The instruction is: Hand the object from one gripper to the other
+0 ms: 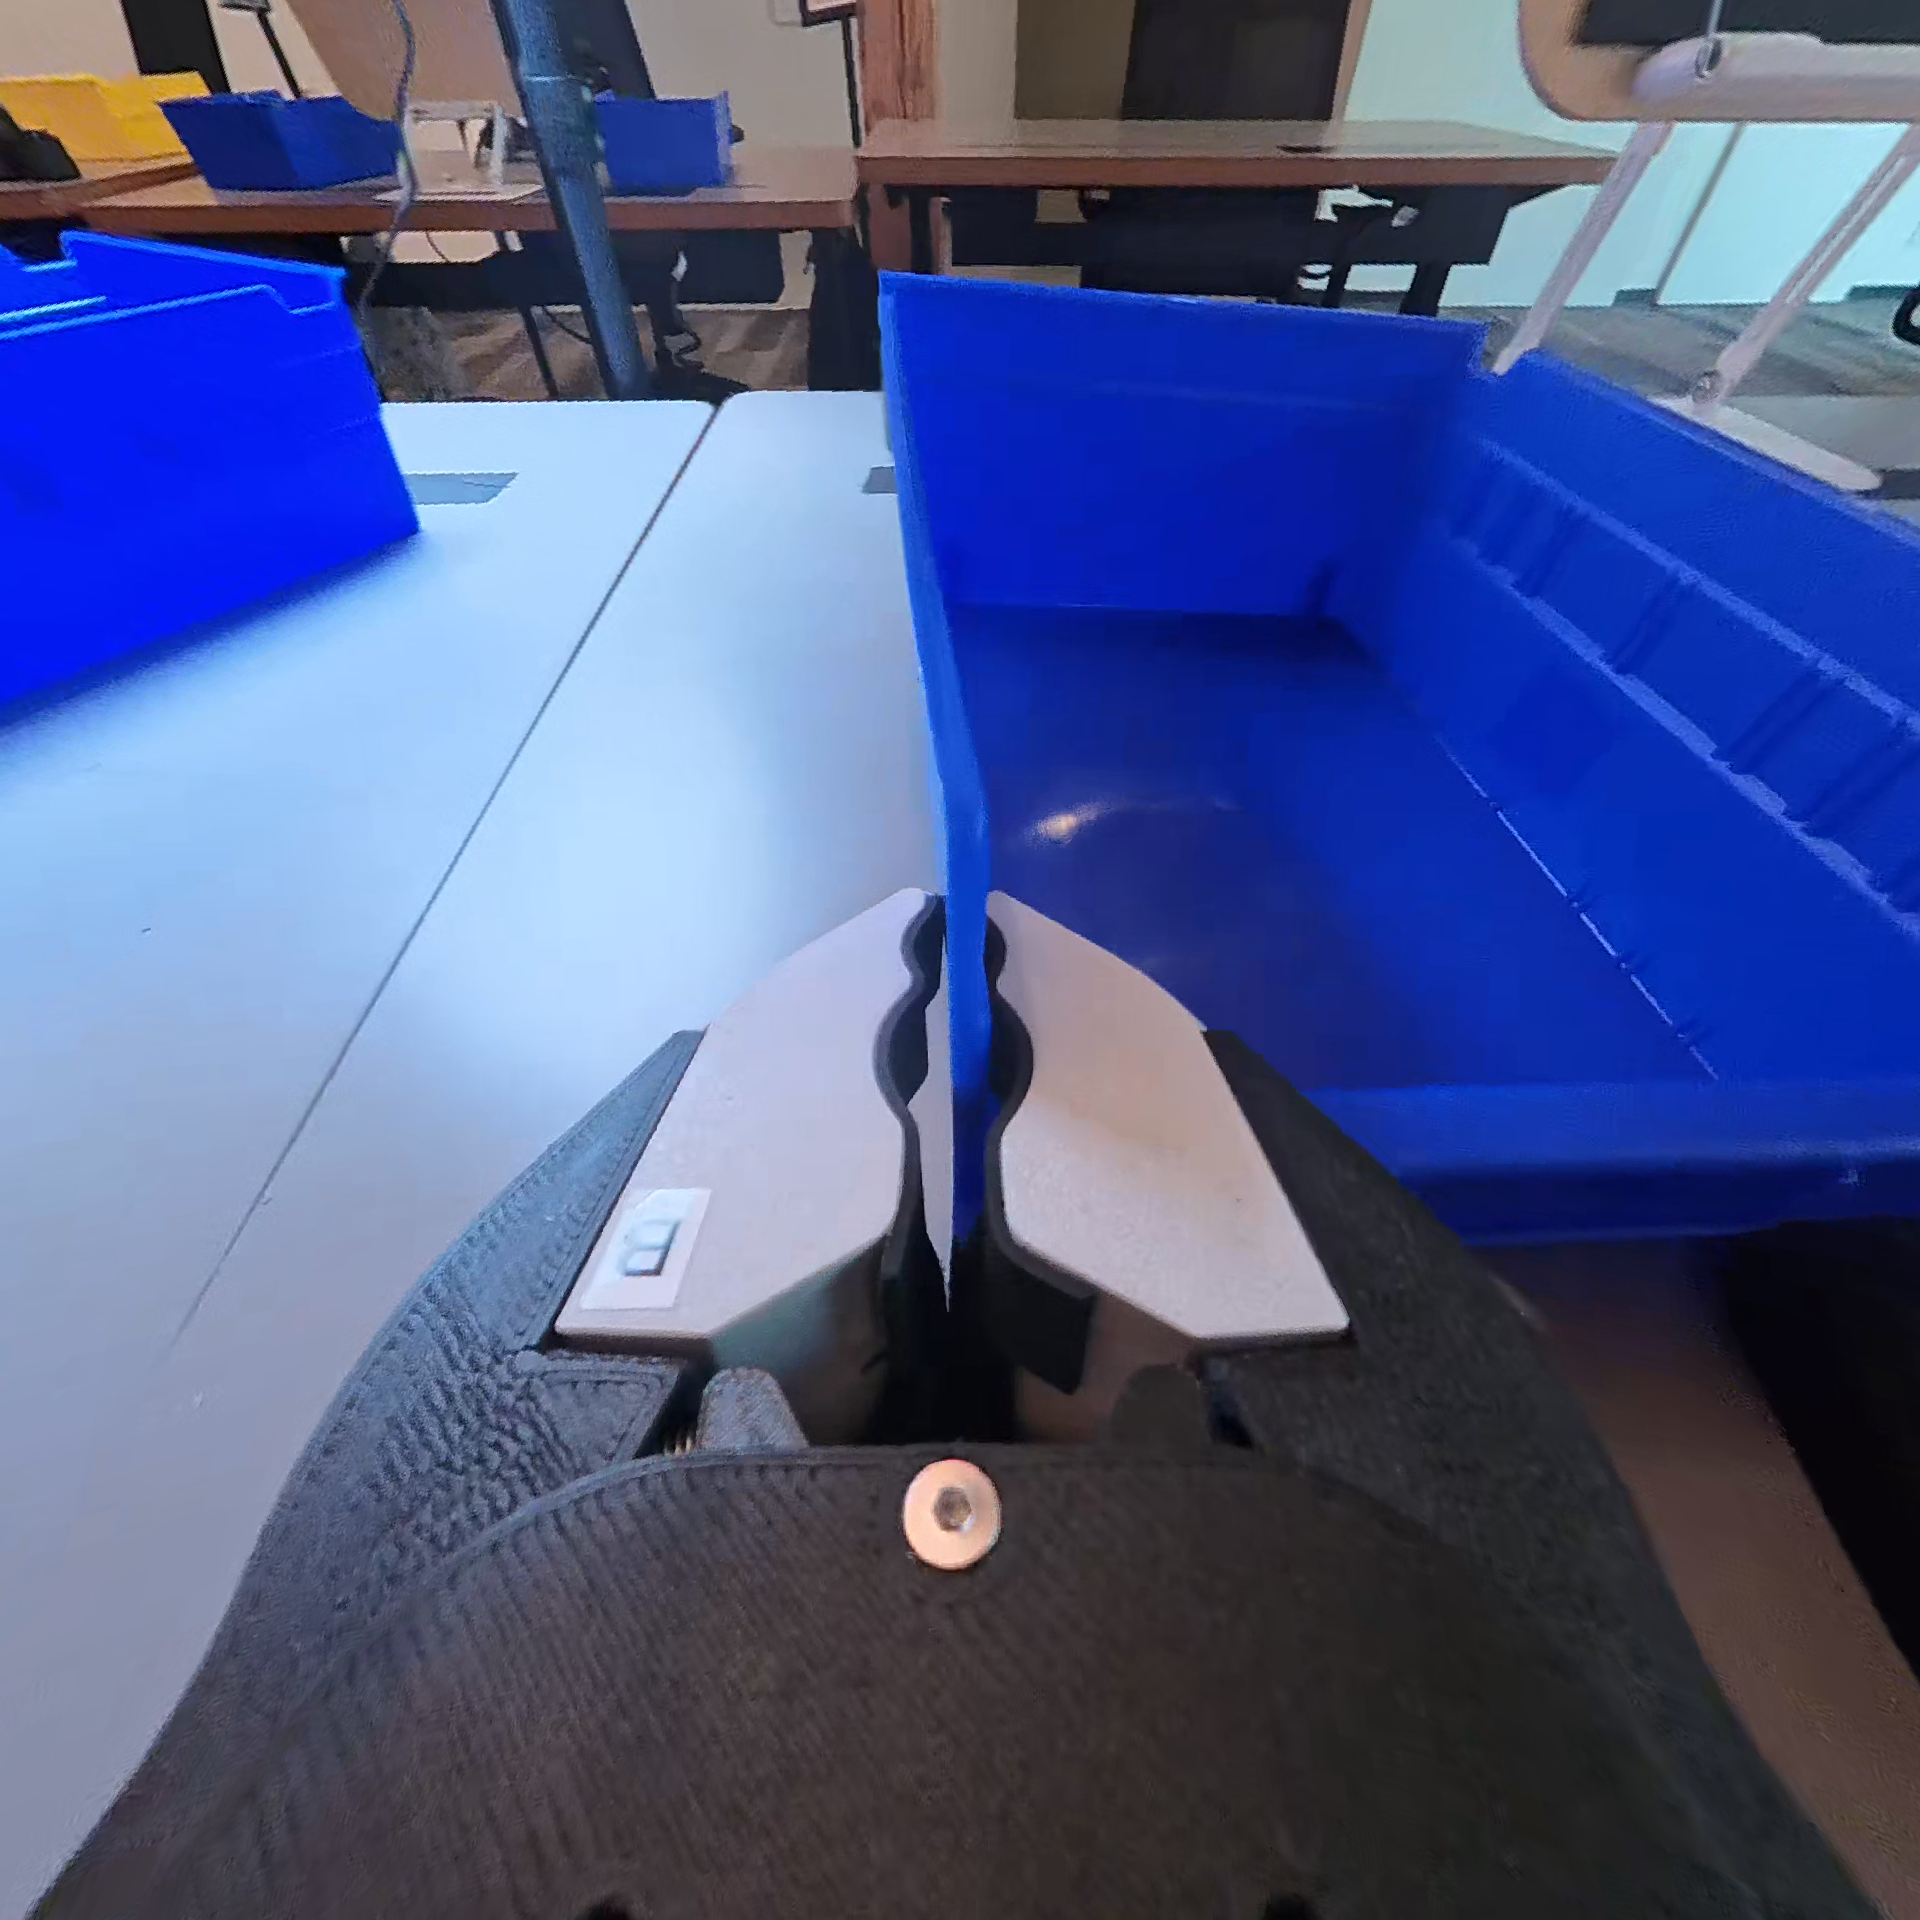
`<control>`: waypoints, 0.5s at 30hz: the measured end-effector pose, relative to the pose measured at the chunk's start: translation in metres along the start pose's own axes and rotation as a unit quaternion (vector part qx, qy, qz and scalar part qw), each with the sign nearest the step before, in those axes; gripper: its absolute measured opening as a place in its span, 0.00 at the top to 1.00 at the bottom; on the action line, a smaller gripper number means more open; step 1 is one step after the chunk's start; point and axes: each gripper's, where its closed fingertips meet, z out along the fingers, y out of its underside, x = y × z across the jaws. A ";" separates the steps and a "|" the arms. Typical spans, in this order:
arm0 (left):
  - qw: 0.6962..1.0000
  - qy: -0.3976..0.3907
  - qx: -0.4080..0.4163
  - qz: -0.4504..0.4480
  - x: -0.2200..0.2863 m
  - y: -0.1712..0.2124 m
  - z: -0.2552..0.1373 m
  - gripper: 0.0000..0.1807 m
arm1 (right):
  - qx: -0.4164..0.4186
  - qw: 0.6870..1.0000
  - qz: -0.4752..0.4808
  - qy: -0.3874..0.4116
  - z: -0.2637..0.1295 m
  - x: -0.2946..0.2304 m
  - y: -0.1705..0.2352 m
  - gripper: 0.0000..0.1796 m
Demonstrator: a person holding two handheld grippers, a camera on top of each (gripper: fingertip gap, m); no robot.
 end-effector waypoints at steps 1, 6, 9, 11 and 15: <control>1.000 -0.005 0.000 -0.006 -0.006 0.001 -0.002 0.97 | -0.005 1.000 -0.016 -0.001 0.001 -0.007 -0.008 0.74; 0.999 -0.027 -0.008 -0.039 -0.035 0.007 -0.016 0.98 | -0.022 0.997 -0.076 -0.003 0.011 -0.048 -0.055 0.73; 0.998 -0.034 -0.009 -0.058 -0.046 0.010 -0.023 0.98 | -0.019 0.995 -0.102 -0.014 0.016 -0.077 -0.086 0.72; 0.997 -0.031 0.005 -0.067 -0.049 0.007 -0.027 0.98 | -0.016 0.992 -0.123 -0.021 0.018 -0.097 -0.106 0.72; 0.997 -0.036 0.011 -0.072 -0.055 0.008 -0.033 0.98 | -0.001 0.987 -0.157 -0.040 0.022 -0.138 -0.146 0.72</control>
